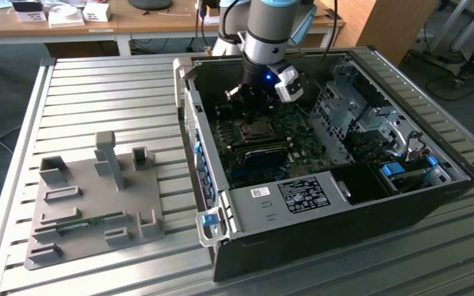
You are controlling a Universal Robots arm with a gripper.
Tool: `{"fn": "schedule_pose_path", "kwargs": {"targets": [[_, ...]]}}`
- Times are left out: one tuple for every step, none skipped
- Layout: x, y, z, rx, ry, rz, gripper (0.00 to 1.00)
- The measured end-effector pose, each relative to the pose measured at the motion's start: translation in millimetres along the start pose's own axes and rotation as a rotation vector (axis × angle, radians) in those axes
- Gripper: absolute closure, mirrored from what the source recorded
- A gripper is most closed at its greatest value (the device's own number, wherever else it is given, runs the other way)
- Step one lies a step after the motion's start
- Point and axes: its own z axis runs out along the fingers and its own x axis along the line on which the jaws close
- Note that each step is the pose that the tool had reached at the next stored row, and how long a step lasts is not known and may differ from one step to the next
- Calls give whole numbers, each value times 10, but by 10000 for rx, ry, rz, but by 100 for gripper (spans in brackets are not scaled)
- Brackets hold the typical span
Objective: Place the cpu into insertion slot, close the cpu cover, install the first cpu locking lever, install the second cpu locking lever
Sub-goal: 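Close the cpu cover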
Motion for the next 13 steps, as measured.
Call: {"fn": "schedule_pose_path", "kwargs": {"targets": [[-13,-1,0,1,1,-1,89],[-26,-2,0,2,1,-1,89],[-41,-2,1,1,0,0,89],[-56,-3,2,1,1,-1,89],[-74,-4,2,2,1,0,89],[-93,-5,3,1,1,0,89],[-113,-5,3,1,1,0,89],[-133,-6,4,1,0,0,89],[-154,-7,5,1,0,-1,89],[-176,-8,5,0,0,-1,89],[-193,-9,5,1,1,-1,89],[-208,-10,6,1,2,-1,89],[-219,-11,6,1,1,0,89]]}}
